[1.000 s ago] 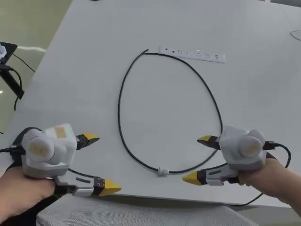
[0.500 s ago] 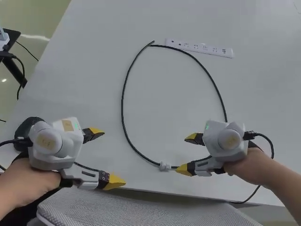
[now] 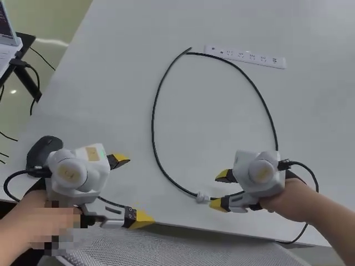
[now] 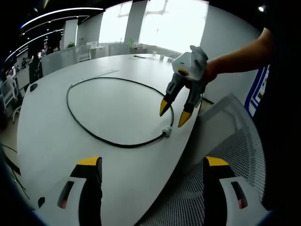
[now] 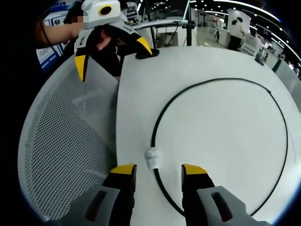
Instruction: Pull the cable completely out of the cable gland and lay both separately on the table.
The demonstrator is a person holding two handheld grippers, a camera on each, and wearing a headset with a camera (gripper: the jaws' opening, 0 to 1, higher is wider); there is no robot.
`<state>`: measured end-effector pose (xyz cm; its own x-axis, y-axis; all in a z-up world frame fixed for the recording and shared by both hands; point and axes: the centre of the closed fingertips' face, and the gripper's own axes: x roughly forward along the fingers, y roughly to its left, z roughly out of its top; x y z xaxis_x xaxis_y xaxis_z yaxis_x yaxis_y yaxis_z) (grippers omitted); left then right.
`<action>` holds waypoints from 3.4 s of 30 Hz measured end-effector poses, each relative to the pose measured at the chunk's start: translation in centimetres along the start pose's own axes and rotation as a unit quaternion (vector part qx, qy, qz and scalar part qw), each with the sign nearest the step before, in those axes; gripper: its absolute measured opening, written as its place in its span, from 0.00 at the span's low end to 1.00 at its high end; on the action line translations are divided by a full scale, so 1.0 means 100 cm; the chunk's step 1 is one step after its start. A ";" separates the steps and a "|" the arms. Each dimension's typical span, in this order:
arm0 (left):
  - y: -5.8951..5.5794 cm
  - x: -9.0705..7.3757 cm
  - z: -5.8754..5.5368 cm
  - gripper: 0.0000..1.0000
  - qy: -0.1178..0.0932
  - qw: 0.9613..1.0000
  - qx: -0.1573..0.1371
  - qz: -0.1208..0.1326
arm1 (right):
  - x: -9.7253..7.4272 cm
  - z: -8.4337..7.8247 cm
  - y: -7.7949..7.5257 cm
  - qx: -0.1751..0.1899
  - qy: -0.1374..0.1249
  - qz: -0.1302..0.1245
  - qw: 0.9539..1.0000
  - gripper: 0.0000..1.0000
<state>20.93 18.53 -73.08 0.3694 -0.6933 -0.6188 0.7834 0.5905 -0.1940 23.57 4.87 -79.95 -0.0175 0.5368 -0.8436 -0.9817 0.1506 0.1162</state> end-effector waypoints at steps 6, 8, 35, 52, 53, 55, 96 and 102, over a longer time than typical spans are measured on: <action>0.007 0.000 0.000 0.89 -0.001 1.000 -0.007 0.013 | 0.006 0.000 0.002 -0.005 0.005 0.005 1.000 0.27; 0.009 0.001 -0.001 0.89 0.000 1.000 -0.007 0.017 | 0.010 0.000 0.003 -0.007 0.008 0.009 1.000 0.25; 0.020 0.000 -0.004 0.87 0.008 0.999 -0.020 0.034 | 0.024 -0.007 0.007 -0.025 0.033 0.030 0.999 0.09; 0.020 0.003 0.010 0.86 -0.005 1.000 -0.004 0.021 | 0.002 0.011 0.007 -0.015 0.022 0.009 1.000 0.06; 0.020 0.003 0.011 0.86 -0.005 1.000 -0.002 0.020 | -0.001 0.013 0.007 -0.006 0.021 0.007 1.000 0.06; 0.019 0.004 0.014 0.85 -0.006 1.000 0.001 0.017 | -0.005 0.016 0.006 -0.005 0.018 0.004 1.000 0.06; -0.015 0.026 0.100 0.72 -0.074 0.991 0.072 -0.084 | -0.087 0.102 0.015 -0.041 -0.037 -0.023 0.998 0.06; -0.027 0.030 0.103 0.63 -0.079 0.988 0.076 -0.112 | -0.089 0.106 0.022 -0.054 -0.035 -0.018 0.998 0.06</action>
<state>25.08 10.68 -66.59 0.2424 -0.8619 -0.4455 0.9159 0.3547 -0.1881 23.61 9.20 -66.67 0.0273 0.5902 -0.8068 -0.9963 0.0821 0.0264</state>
